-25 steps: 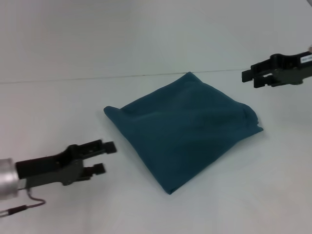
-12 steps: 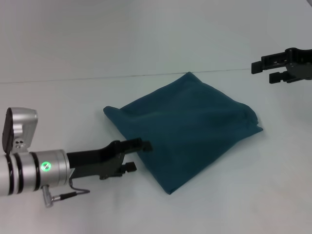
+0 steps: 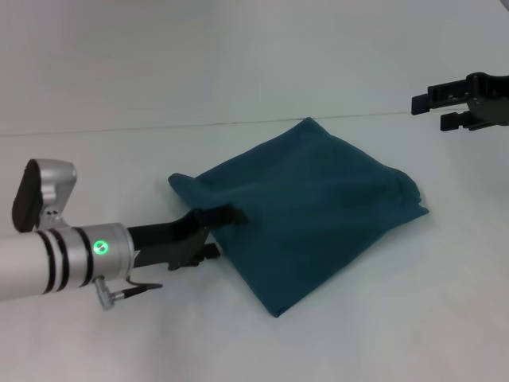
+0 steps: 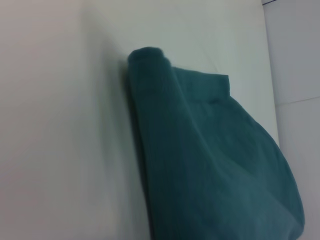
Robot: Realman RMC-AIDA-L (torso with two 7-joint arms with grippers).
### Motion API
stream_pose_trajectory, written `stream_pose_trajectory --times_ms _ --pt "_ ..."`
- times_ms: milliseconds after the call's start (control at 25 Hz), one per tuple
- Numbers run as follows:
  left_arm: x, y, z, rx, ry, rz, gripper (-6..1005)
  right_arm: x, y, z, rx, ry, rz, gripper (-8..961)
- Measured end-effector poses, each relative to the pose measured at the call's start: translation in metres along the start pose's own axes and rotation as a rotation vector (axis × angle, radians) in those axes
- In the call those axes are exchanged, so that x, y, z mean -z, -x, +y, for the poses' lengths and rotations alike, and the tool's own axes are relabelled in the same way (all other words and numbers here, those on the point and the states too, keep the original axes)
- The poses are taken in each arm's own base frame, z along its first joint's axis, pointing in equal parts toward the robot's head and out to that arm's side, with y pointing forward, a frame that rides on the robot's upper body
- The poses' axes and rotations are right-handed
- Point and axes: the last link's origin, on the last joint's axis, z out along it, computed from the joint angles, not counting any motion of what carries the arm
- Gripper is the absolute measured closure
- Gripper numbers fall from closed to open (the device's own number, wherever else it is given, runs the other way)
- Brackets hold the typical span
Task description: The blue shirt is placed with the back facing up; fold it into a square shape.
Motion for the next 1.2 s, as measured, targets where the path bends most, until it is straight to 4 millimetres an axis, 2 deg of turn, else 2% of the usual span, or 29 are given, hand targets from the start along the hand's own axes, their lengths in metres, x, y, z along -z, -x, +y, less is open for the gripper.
stream_pose_trajectory --times_ms 560,920,1200 --pt "-0.027 -0.003 0.012 -0.071 -0.083 0.004 166 -0.002 -0.002 0.0 -0.01 0.009 0.003 126" --pt "-0.029 -0.003 0.017 -0.109 -0.082 -0.007 226 -0.004 -0.003 0.0 -0.016 0.015 0.01 127" --pt "-0.029 -0.003 0.017 -0.106 -0.074 -0.013 429 -0.004 -0.002 0.001 -0.016 0.016 0.01 127"
